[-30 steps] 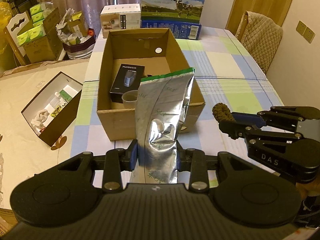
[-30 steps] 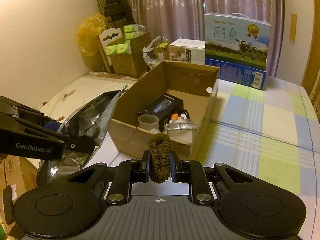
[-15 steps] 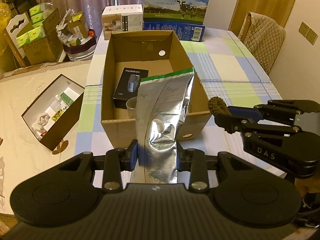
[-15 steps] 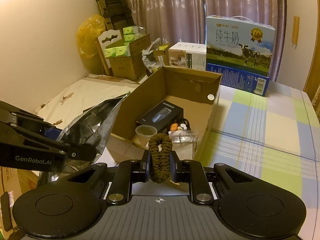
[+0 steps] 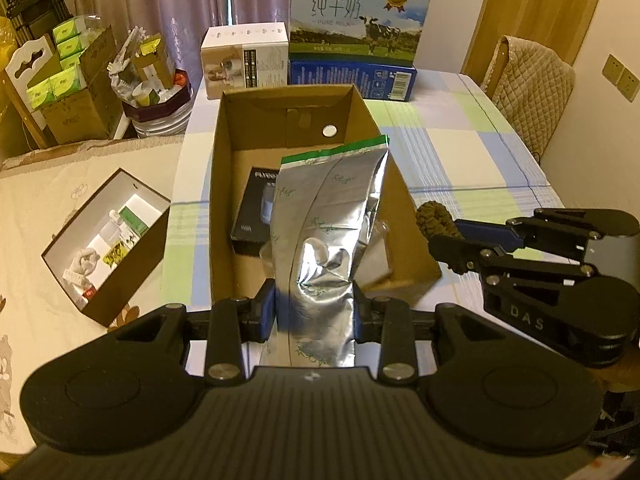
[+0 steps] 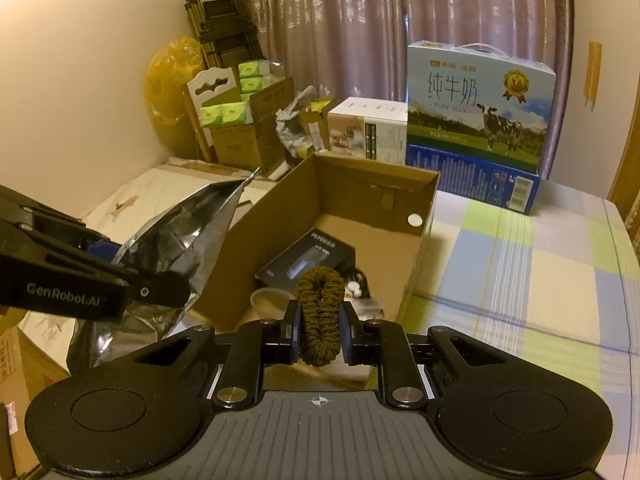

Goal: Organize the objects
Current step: 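Lift and carry the foil pouch toward the cardboard box while the right tool carries the ring, then lower the foil pouch and brown ring into the cardboard box and open both tools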

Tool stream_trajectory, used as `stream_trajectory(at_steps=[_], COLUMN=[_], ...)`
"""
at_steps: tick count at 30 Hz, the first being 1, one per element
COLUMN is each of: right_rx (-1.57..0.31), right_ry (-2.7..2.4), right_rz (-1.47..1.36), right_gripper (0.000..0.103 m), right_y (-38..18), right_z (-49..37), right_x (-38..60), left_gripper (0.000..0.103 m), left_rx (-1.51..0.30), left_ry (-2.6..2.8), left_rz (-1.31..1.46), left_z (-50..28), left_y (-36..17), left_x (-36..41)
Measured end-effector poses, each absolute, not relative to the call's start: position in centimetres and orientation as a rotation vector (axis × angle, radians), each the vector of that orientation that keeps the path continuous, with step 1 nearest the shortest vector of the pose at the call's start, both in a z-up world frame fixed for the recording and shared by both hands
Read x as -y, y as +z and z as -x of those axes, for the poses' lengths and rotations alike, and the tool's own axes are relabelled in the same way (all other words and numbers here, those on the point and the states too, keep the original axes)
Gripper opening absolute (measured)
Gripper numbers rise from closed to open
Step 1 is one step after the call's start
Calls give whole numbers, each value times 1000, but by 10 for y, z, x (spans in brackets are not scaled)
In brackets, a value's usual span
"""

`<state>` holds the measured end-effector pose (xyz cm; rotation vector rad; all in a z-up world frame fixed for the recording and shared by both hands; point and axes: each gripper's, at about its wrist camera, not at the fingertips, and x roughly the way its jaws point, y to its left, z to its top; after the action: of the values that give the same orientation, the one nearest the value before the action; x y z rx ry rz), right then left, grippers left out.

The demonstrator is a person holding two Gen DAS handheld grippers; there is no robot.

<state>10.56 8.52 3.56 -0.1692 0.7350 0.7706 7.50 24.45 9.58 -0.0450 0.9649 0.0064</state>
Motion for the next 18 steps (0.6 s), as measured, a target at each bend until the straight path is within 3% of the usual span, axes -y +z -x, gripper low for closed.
stream_trajectory(at_steps=[18], right_rx=[-778], right_ry=[764], right_rz=[201], right_gripper=[16], right_y=[18], right_z=[-169], right_x=[-115], left_gripper=[30], left_rx=[-983], left_ry=[5], left_rz=[47], left_z=[-161], left_y=[92], left_x=[-275])
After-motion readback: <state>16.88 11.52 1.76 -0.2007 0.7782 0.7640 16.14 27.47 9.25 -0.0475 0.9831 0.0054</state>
